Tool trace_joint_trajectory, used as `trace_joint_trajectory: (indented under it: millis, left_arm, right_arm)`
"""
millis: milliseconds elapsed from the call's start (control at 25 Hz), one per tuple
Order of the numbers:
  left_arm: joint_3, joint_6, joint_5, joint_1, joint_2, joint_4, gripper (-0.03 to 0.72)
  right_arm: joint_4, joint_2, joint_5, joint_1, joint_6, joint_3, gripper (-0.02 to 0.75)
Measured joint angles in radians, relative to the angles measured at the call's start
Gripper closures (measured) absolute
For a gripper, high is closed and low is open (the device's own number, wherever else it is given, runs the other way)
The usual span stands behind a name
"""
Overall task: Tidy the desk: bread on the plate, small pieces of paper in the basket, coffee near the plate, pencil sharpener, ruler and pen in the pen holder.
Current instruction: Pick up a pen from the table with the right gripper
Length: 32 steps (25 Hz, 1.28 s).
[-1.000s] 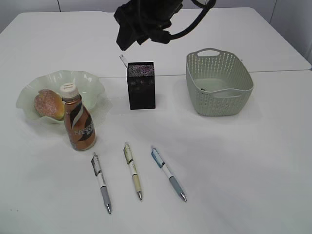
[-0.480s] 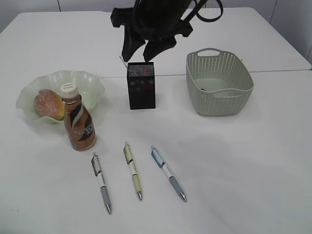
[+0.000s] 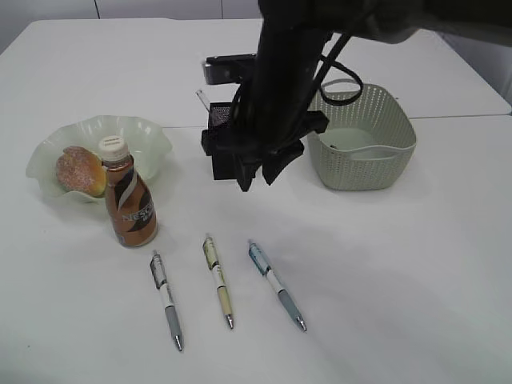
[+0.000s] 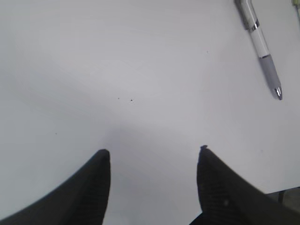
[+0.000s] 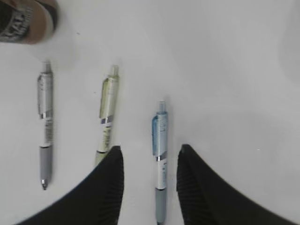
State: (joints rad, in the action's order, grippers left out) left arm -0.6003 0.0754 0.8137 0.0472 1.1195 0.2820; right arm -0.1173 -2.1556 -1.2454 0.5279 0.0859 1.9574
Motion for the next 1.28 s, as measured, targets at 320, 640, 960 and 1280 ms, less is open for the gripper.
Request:
trace_joint_trajectory:
  millis: [320, 640, 960, 1280]
  left_arm:
    - [0.0, 0.0, -0.023, 0.0, 0.0, 0.0, 0.255]
    - [0.0, 0.0, -0.008, 0.0, 0.0, 0.0, 0.255]
    - [0.0, 0.0, 0.002, 0.0, 0.0, 0.0, 0.255]
    - [0.0, 0.0, 0.002, 0.0, 0.0, 0.0, 0.255]
  right_arm:
    - [0.049, -0.113, 0.006, 0.062, -0.008, -0.004, 0.445]
    - [0.066, -0.152, 0.013, 0.062, -0.031, -0.004, 0.353]
    - [0.071, -0.193, 0.018, 0.062, -0.032, -0.017, 0.35]
    - [0.076, -0.203, 0.024, 0.062, -0.033, -0.074, 0.35]
